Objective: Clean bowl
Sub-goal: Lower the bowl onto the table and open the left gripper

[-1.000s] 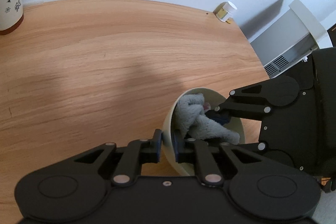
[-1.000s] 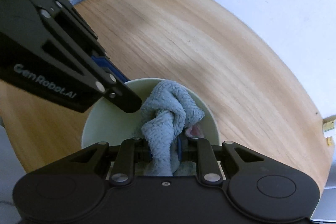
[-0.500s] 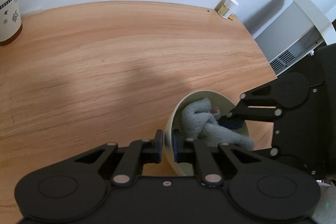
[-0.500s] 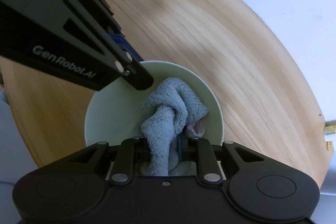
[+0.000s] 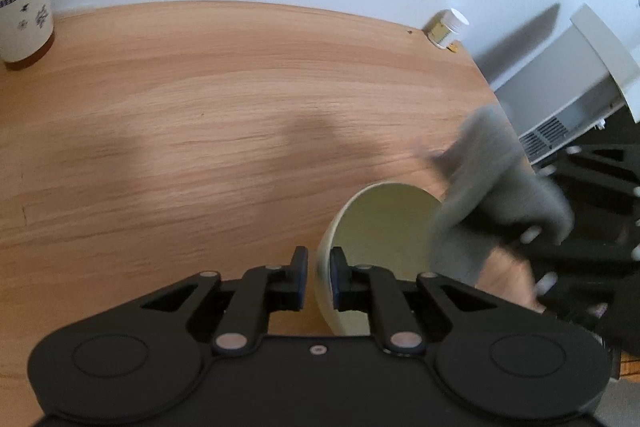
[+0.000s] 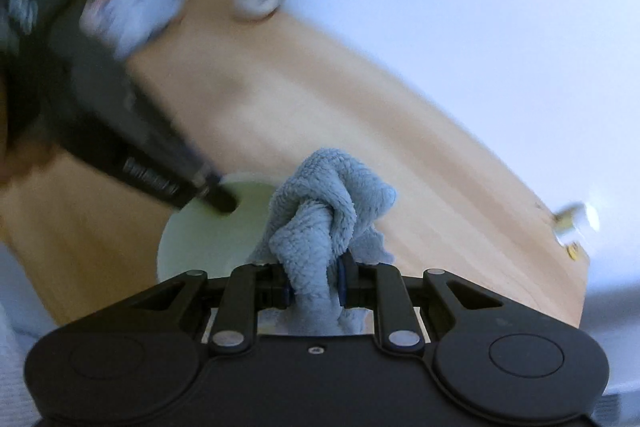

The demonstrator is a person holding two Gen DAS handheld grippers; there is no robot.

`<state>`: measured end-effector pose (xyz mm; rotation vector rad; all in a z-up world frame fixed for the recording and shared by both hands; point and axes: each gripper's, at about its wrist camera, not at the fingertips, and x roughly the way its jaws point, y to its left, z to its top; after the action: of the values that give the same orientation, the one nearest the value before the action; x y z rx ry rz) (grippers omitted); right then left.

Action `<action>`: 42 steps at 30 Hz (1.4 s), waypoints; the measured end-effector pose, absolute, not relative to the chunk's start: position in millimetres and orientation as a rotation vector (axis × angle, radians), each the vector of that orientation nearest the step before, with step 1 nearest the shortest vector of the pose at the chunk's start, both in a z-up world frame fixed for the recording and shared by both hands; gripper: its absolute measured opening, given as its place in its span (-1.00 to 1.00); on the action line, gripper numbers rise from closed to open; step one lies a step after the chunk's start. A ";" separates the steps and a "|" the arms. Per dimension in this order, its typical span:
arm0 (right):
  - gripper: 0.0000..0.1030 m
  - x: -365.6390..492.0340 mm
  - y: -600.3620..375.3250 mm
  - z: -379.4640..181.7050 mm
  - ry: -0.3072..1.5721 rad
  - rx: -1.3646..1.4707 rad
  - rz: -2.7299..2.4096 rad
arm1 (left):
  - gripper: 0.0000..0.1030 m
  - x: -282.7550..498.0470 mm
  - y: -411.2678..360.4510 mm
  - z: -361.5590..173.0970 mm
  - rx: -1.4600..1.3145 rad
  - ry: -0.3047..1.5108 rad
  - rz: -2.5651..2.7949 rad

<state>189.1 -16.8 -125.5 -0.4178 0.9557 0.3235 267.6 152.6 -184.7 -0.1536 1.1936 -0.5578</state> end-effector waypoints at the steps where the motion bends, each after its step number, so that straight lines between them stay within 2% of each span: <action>1: -0.56 186.2 -35.2 -115.5 0.873 -0.315 0.271 | -0.53 267.6 153.2 -184.4 -0.161 1.196 -0.552; 4: -0.56 186.0 -56.3 -109.4 0.795 -0.250 0.172 | -0.20 267.8 154.9 -183.2 -0.181 1.201 -0.535; 6: -0.56 192.3 -75.2 -110.8 0.784 -0.182 0.104 | -0.15 267.9 156.1 -182.4 -0.195 1.205 -0.523; 8: -0.56 203.2 -104.2 -123.6 0.818 -0.089 0.016 | -0.09 268.1 157.2 -181.6 -0.209 1.209 -0.511; 10: -0.56 210.2 -122.5 -139.1 0.865 -0.012 -0.019 | 0.19 268.2 158.4 -180.8 -0.223 1.212 -0.499; 12: -0.56 215.5 -133.4 -155.0 0.896 0.032 -0.039 | 0.31 266.7 159.1 -178.2 -0.226 1.215 -0.497; 15: -0.56 219.8 -147.9 -188.1 0.976 0.068 -0.067 | 0.39 263.7 158.4 -173.5 -0.218 1.217 -0.520; 18: -0.56 216.1 -146.9 -203.8 1.001 0.083 -0.062 | 0.64 259.6 157.8 -167.6 -0.187 1.198 -0.515; 20: -0.55 214.9 -147.9 -214.4 1.017 0.089 -0.068 | 0.72 255.3 157.4 -162.3 -0.158 1.181 -0.504; 22: -0.53 213.4 -149.8 -218.3 1.011 0.096 -0.066 | 0.99 253.6 156.1 -160.5 -0.145 1.173 -0.497; 28: -0.38 213.2 -145.5 -214.3 1.002 0.088 -0.066 | 0.99 246.4 156.5 -153.6 -0.134 1.157 -0.456; 30: -0.21 213.1 -144.1 -214.6 1.003 0.085 -0.058 | 0.99 242.2 154.7 -150.8 -0.117 1.156 -0.441; 32: 0.16 212.0 -142.3 -214.4 1.006 0.086 -0.049 | 0.99 237.8 153.7 -147.0 -0.120 1.148 -0.425; 38: 0.76 201.8 -146.5 -208.6 1.009 0.105 -0.036 | 0.99 225.1 154.5 -128.5 -0.190 1.084 -0.340; 42: 0.77 189.7 -153.1 -201.5 1.024 0.121 -0.020 | 0.99 206.2 147.6 -111.1 -0.191 1.065 -0.262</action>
<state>189.7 -153.1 -201.5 0.1205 1.0239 -0.0197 206.2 147.6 -111.1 -0.1909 1.0646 -0.2623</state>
